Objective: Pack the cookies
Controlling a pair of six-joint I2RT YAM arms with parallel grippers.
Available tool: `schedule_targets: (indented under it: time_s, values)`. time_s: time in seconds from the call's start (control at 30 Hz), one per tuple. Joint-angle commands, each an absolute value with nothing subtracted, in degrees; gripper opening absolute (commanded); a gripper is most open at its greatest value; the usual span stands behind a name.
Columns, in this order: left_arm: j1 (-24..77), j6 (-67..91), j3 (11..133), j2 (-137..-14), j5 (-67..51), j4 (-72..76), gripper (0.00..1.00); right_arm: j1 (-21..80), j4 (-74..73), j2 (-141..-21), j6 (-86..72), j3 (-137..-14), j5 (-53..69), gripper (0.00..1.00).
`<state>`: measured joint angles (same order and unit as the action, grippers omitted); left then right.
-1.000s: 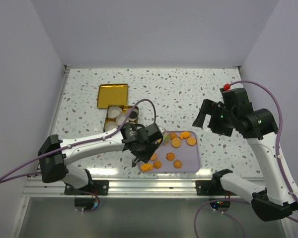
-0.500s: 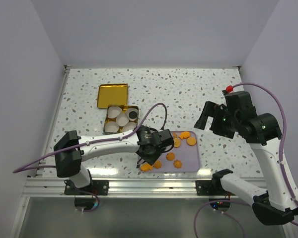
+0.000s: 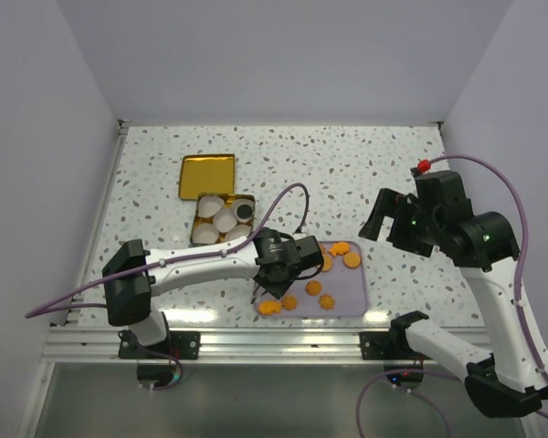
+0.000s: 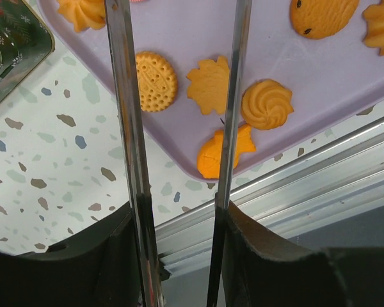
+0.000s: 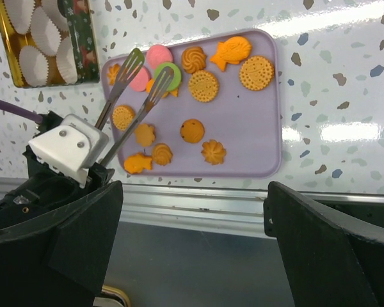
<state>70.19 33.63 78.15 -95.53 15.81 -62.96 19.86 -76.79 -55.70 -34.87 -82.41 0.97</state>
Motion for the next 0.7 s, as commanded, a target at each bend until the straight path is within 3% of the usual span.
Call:
schedule_targets:
  time_s: [0.0, 0.67]
  values:
    - [70.66, 33.84, 79.37, -94.13, 17.23, -64.16, 0.49, 19.95, -80.6, -55.28, -34.54, -81.83, 0.62, 0.99]
    - [72.6, 34.19, 78.66, -98.52, 17.32, -64.78, 0.49, 19.95, -80.33, -55.28, -33.58, -80.95, 0.35, 0.99]
